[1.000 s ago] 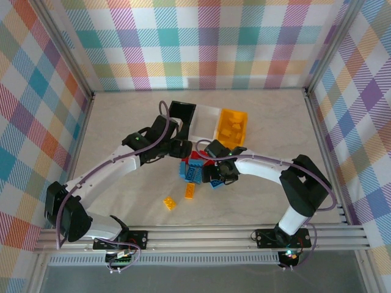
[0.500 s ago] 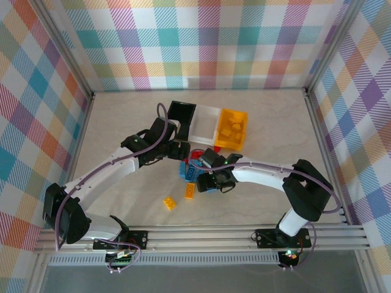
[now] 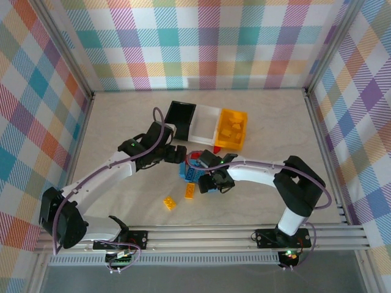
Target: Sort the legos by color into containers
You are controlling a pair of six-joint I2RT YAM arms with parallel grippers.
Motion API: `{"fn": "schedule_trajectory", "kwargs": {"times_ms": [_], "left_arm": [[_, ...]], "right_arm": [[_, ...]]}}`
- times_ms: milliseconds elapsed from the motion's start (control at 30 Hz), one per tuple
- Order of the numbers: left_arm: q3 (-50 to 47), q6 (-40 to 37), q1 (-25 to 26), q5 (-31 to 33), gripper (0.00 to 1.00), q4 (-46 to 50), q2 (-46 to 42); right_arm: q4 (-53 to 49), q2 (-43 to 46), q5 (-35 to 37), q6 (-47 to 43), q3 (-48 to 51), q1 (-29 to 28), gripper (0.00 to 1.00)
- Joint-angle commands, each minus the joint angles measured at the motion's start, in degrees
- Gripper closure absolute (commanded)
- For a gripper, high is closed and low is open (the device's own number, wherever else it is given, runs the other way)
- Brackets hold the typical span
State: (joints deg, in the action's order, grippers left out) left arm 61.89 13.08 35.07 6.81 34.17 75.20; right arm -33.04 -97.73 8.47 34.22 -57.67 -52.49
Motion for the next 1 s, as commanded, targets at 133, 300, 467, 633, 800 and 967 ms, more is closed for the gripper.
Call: {"fn": "schedule_trajectory", "kwargs": {"times_ms": [133,300,467,633,800,967], "left_arm": [[-2.2,0.8,-1.5,0.3,0.09,-0.4,-2.6],[-2.5,1.0,-1.7,-0.1,0.09,-0.6,-2.4],[-2.7,1.3,-1.8,-0.5,0.09,-1.0,-2.3],[-3.1,1.7,-1.8,-0.4,0.09,-1.0,-2.3],[-3.1,4.7,-2.8,3.2,0.09,1.3,-2.4],[-4.6,7.3,-4.5,3.9,0.09,2.5,-3.9]], "right_arm": [[0.0,-2.4,2.0,0.1,-1.2,-0.2,0.20],[-0.3,-1.6,3.2,0.0,-1.1,-0.5,0.30],[-1.3,0.6,3.7,-0.3,-1.1,-0.6,0.35],[-3.8,6.0,4.0,-0.2,-1.7,-0.6,0.36],[-7.8,9.2,5.9,-3.9,-8.2,0.8,0.35],[-9.6,5.5,4.0,-11.2,-20.7,8.4,0.35]]}}
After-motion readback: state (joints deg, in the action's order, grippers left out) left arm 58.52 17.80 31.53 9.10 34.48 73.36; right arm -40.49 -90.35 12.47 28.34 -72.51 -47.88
